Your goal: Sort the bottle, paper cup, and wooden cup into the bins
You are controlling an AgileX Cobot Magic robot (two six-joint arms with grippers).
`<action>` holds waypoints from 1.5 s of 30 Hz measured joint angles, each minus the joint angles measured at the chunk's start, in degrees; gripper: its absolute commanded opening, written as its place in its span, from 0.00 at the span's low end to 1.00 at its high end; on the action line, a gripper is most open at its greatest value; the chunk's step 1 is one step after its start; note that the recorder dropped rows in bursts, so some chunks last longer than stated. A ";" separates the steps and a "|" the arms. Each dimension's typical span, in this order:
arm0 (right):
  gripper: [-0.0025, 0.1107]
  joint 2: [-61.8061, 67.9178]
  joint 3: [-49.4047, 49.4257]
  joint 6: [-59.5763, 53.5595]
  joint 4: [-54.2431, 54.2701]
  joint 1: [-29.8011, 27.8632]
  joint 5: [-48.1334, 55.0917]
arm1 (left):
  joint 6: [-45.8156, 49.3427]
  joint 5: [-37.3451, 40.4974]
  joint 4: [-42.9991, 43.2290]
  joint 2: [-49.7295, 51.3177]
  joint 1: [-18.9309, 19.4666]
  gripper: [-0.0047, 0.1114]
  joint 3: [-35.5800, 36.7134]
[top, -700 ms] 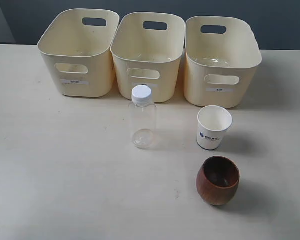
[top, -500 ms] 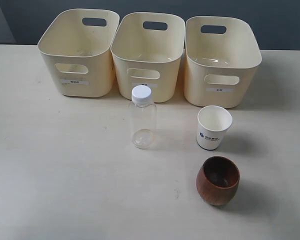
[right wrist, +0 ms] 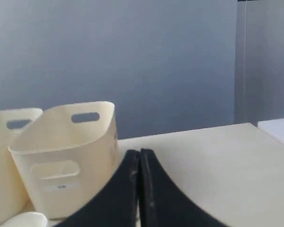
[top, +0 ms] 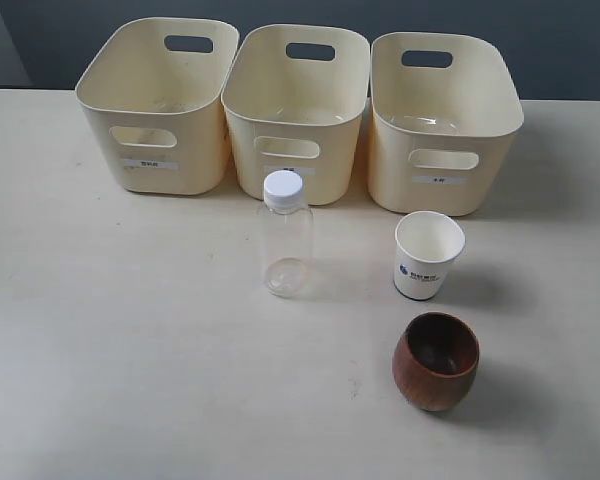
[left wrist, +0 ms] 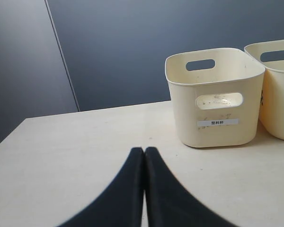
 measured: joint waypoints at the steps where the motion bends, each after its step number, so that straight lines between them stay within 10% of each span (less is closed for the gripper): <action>1: 0.02 0.00 0.00 1.68 3.30 0.00 -0.54 | 0.00 0.00 0.00 0.00 0.00 0.04 0.00; 45: 0.02 -0.11 -7.62 4.76 18.57 0.00 -9.26 | 0.00 0.00 0.00 0.00 0.00 0.04 0.00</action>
